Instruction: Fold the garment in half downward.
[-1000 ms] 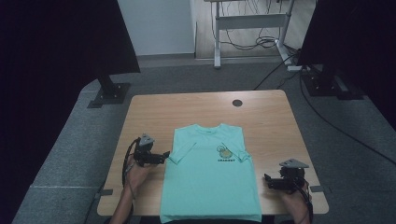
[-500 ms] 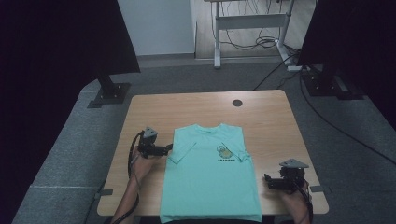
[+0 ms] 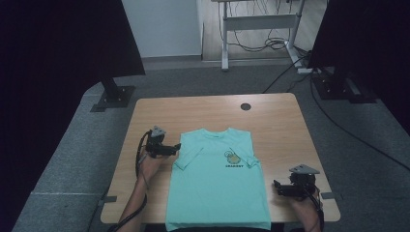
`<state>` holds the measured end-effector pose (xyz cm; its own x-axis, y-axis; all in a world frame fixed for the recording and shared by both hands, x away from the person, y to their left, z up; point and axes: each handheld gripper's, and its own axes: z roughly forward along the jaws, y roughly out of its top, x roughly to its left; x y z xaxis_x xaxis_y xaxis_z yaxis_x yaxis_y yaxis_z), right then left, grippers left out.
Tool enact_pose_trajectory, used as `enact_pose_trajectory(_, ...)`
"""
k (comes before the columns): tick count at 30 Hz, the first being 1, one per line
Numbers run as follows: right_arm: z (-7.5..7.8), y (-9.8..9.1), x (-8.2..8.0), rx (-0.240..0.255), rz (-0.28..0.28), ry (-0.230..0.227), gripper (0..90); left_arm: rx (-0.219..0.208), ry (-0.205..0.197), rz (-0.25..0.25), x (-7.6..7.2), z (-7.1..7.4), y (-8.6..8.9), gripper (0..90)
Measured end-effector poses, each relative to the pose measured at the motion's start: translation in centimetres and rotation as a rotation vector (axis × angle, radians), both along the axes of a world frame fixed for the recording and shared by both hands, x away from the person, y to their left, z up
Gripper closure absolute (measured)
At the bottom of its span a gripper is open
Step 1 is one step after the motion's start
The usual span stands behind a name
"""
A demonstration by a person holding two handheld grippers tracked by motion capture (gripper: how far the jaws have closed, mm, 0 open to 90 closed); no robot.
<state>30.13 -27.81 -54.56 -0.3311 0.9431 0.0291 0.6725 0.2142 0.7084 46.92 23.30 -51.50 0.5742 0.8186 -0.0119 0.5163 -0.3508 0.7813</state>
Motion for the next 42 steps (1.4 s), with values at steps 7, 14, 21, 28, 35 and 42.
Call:
enact_pose_trajectory(7,0.0,0.0,0.0,-0.001,0.0,0.0,2.3,0.001,-0.012,0.002,1.1,0.0,-0.6,5.7)
enact_pose_trajectory(14,0.0,0.0,0.0,0.001,-0.001,0.001,2.3,0.03,-0.021,-0.01,2.2,-0.2,-1.4,5.8)
enact_pose_trajectory(21,0.0,0.0,0.0,-0.001,-0.001,0.002,2.2,0.064,-0.027,0.013,3.1,-0.9,-1.5,5.8)
enact_pose_trajectory(28,0.0,0.0,0.0,-0.001,-0.004,0.003,1.8,0.072,-0.025,0.028,4.3,-1.1,-1.4,6.1)
enact_pose_trajectory(35,0.0,0.0,0.0,-0.001,-0.004,0.003,1.8,0.1,-0.013,0.032,5.2,-1.5,-1.9,6.1)
enact_pose_trajectory(42,0.0,0.0,0.0,-0.002,-0.004,0.003,1.8,0.115,0.014,0.039,5.8,-2.2,-1.8,5.1)
